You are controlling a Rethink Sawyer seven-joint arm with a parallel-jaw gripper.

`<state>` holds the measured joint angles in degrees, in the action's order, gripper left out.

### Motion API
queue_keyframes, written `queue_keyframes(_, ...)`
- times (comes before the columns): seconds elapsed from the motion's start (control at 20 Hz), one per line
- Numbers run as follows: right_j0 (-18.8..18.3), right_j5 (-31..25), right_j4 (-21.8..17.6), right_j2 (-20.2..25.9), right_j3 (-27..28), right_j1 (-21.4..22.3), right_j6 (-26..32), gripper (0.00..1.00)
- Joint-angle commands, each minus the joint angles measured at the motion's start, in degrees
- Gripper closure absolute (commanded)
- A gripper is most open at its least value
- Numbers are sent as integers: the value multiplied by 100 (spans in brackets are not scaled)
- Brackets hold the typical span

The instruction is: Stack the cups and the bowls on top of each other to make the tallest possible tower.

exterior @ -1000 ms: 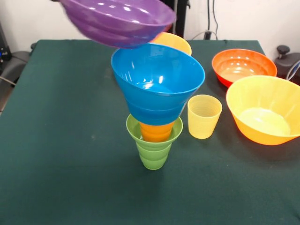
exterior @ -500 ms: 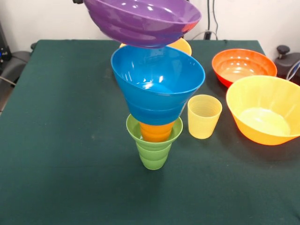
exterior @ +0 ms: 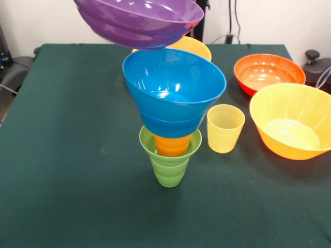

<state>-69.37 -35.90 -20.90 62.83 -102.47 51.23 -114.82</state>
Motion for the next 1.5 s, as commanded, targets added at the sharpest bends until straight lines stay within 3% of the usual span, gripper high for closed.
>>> queue_keyframes(0.05,385,474,13,-392,-593,-191,-408,100)
queue_keyframes(0.3,706,613,56,-602,-292,-565,-479,100)
queue_keyframes(0.5,751,662,194,-628,-215,-682,-439,100)
queue_keyframes(1.0,349,910,487,-316,-658,-856,-254,100)
queue_keyframes(1.3,261,831,604,-263,-531,-1105,-37,100)
queue_keyframes(1.5,297,638,663,-292,-154,-1412,171,100)
